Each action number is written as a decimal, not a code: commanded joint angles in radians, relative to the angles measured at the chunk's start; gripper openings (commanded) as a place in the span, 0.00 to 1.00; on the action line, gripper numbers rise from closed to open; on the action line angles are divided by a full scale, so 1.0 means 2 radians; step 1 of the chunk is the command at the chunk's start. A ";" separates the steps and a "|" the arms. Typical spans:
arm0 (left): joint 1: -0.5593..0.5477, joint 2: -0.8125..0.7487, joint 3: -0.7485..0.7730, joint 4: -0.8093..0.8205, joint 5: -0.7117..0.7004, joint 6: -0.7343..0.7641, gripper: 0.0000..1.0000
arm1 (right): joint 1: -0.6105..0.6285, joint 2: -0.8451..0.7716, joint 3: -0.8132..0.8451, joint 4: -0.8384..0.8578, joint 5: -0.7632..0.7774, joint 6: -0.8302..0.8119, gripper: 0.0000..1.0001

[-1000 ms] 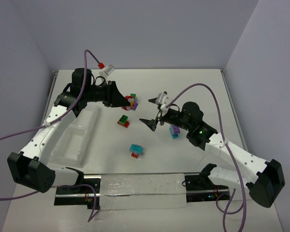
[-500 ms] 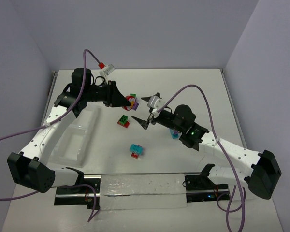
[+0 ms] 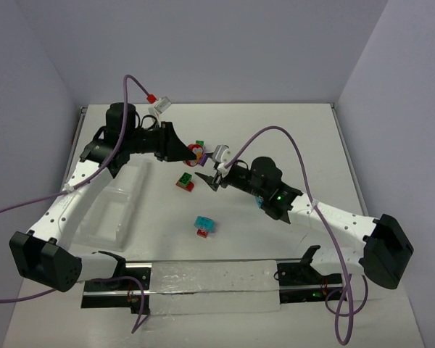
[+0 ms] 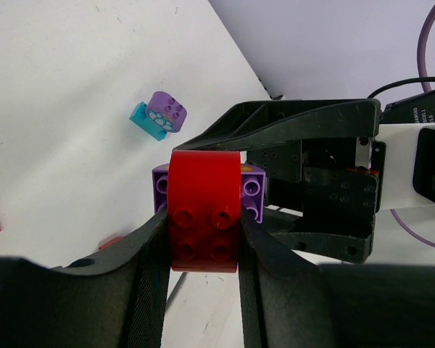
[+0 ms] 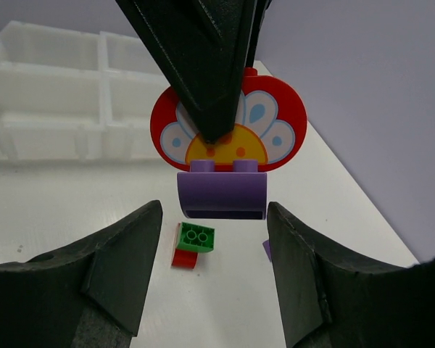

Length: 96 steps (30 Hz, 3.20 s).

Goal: Sort the legos into containers by color

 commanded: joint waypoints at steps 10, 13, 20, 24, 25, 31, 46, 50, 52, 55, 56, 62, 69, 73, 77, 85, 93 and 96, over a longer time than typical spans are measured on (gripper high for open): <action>0.002 -0.015 -0.012 0.030 0.014 0.001 0.00 | 0.009 -0.010 0.023 0.045 0.003 0.013 0.59; 0.002 -0.014 -0.015 0.037 0.017 -0.005 0.00 | 0.008 -0.005 0.025 0.045 0.006 0.013 0.56; 0.002 -0.015 -0.018 0.035 0.016 -0.003 0.00 | 0.009 -0.004 0.025 0.056 0.005 0.021 0.55; 0.002 -0.018 -0.021 0.037 0.016 -0.004 0.00 | 0.009 0.001 0.031 0.056 0.002 0.024 0.48; 0.002 -0.017 -0.021 0.037 0.016 -0.004 0.00 | 0.009 0.001 0.031 0.056 0.003 0.025 0.48; 0.002 -0.018 -0.020 0.038 0.016 -0.004 0.00 | 0.009 0.005 0.035 0.050 -0.002 0.025 0.37; 0.029 -0.038 -0.023 0.060 -0.039 -0.047 0.00 | 0.010 -0.016 -0.004 0.054 0.021 0.043 0.00; 0.085 -0.058 -0.060 0.123 0.000 -0.098 0.00 | 0.010 -0.039 -0.028 0.056 0.030 0.055 0.00; 0.106 -0.062 -0.070 0.135 0.001 -0.115 0.00 | 0.010 -0.054 -0.043 0.052 0.036 0.061 0.00; 0.122 -0.061 -0.076 0.139 -0.003 -0.126 0.00 | 0.010 -0.068 -0.052 0.046 0.040 0.066 0.00; 0.127 -0.060 -0.075 0.135 -0.006 -0.128 0.00 | 0.010 -0.070 -0.054 0.045 0.043 0.068 0.00; 0.203 -0.034 -0.026 0.011 -0.129 -0.107 0.00 | 0.010 -0.102 -0.058 -0.009 0.082 0.104 0.00; 0.306 0.003 0.001 -0.118 -0.349 -0.100 0.00 | 0.011 -0.123 0.013 -0.167 0.155 0.176 0.00; 0.328 0.063 0.033 -0.138 -0.412 -0.087 0.00 | 0.010 -0.095 0.081 -0.268 0.186 0.264 0.00; 0.340 0.118 0.066 -0.133 -0.444 -0.088 0.00 | 0.010 -0.087 0.086 -0.281 0.192 0.285 0.00; 0.350 0.192 0.079 -0.116 -0.472 -0.077 0.00 | 0.009 -0.058 0.129 -0.351 0.216 0.320 0.00; 0.351 0.199 0.061 -0.093 -0.484 -0.077 0.37 | 0.009 -0.049 0.142 -0.371 0.239 0.302 0.00; 0.351 0.191 0.057 -0.096 -0.495 -0.072 0.62 | 0.009 -0.036 0.152 -0.377 0.239 0.299 0.00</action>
